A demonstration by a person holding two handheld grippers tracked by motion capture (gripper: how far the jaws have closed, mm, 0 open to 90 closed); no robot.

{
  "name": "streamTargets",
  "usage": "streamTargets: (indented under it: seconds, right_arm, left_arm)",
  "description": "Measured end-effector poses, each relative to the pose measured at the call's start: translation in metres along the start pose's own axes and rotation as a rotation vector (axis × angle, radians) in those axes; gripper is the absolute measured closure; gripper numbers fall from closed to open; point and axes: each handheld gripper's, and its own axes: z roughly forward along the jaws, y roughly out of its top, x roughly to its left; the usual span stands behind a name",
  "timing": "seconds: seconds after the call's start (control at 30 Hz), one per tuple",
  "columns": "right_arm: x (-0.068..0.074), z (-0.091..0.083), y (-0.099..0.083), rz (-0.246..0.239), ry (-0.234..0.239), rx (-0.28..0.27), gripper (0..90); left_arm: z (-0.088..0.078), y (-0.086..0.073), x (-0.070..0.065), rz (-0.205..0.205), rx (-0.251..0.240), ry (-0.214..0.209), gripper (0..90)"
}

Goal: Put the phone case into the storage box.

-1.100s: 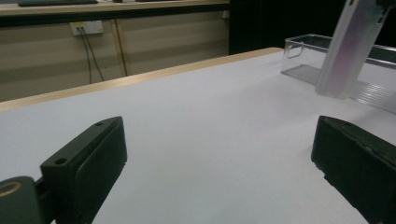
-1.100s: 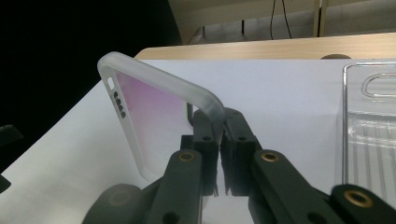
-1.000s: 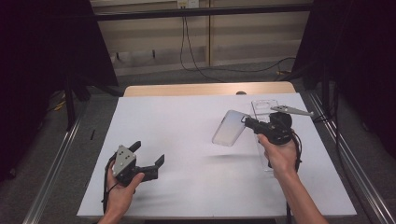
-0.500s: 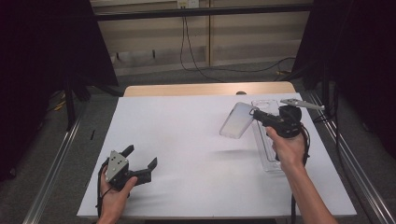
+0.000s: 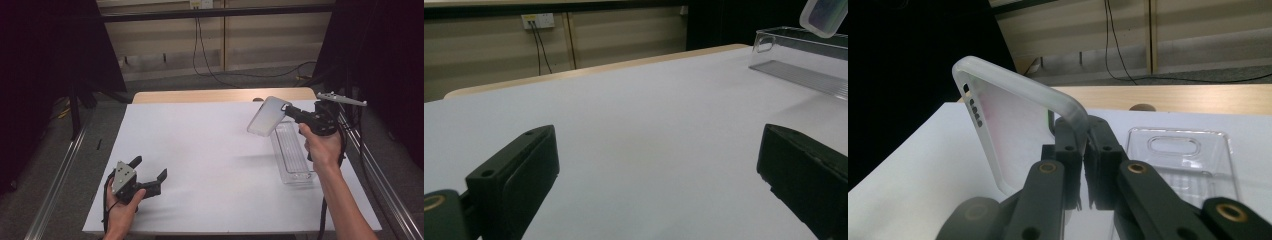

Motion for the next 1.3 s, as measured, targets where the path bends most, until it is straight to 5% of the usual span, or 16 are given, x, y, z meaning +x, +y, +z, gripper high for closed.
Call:
streamTargets:
  seconds: [1.3]
  right_arm:
    - [-0.041, 0.007, 0.036, -0.060, -0.161, -0.026, 85.3]
  left_arm:
    - [0.005, -0.003, 0.001, -0.019, 0.024, -0.016, 3.0]
